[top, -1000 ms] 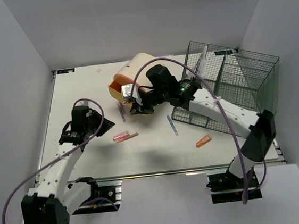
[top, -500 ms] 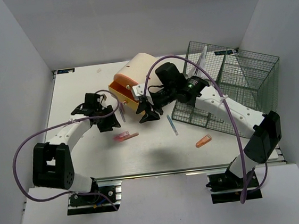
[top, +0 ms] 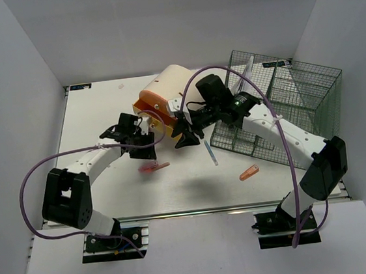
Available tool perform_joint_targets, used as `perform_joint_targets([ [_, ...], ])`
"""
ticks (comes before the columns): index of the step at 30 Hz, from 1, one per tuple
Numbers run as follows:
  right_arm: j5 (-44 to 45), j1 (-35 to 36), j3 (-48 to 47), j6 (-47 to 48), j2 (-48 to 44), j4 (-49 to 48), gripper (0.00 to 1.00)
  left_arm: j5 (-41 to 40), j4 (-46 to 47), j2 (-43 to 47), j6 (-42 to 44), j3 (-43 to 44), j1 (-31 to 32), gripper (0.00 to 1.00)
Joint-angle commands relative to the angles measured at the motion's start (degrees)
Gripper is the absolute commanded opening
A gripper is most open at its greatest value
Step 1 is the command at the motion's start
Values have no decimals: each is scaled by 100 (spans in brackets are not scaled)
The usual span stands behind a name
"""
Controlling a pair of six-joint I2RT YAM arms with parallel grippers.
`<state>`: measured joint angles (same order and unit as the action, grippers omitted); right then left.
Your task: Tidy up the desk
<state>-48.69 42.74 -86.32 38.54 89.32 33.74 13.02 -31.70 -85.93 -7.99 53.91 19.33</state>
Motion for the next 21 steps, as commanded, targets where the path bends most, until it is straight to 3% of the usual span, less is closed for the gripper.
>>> perform_joint_targets([
  [1,-229,-82,54,-145,-213,-166,50,-158,129,191,316,-135,132,56],
  [12,-361,-257,81,-260,-213,-183,50,-1423,287,94,34,-337,474,56],
  [21,-414,-345,98,-365,-213,-210,51,-1469,349,-47,69,-372,580,55],
])
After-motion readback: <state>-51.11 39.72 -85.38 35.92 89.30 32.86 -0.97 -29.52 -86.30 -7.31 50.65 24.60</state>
